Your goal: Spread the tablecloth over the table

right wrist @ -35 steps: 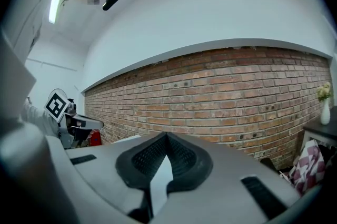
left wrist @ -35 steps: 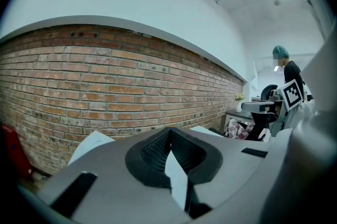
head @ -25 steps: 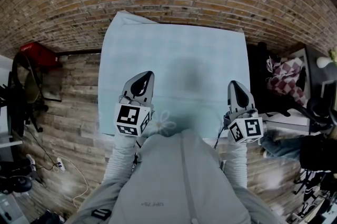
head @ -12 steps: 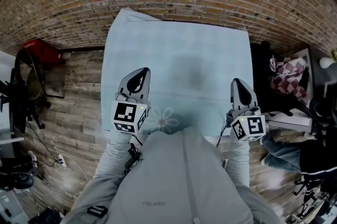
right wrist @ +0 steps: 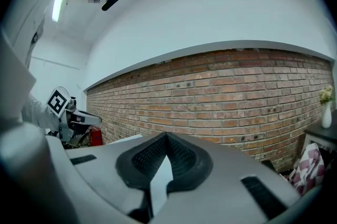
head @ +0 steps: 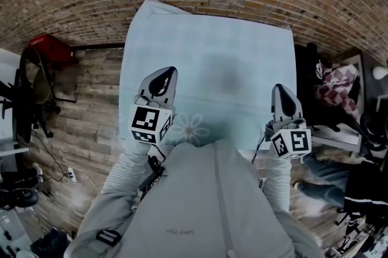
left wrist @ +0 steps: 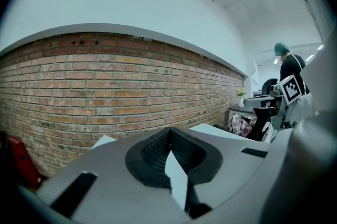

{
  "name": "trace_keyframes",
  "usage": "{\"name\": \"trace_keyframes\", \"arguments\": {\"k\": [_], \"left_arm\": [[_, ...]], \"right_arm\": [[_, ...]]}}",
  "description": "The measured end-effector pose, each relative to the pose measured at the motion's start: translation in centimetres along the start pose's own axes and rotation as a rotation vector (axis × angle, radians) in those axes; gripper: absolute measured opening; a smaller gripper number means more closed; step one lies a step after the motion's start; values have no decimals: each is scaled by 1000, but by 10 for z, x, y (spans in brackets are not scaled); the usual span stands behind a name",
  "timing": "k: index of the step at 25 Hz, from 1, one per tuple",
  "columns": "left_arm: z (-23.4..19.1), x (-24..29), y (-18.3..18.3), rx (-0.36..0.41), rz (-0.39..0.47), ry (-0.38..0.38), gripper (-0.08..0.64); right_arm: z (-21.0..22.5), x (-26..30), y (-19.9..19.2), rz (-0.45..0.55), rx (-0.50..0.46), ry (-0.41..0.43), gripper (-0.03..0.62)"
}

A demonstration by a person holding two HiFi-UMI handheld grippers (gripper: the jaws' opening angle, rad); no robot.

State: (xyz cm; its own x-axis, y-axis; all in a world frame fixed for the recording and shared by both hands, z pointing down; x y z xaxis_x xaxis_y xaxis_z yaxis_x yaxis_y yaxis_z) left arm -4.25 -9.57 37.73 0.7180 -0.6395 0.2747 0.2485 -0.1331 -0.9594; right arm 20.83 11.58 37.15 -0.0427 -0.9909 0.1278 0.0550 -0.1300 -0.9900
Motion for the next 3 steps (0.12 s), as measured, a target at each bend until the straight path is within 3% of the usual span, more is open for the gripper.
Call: {"name": "trace_keyframes", "arguments": {"k": [3], "left_arm": [[5, 6, 2, 8, 4, -24, 25]], "right_arm": [[3, -2, 5, 12, -12, -3, 21]]}}
Point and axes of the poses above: the fingertips, and each gripper's own axes: x forward along the fingers, z to its right, y out of its top, the point moved 5 cm from there along -x, backward along the fingers, and after that the axes turned 14 degrees about y, right-handed, at the moved point
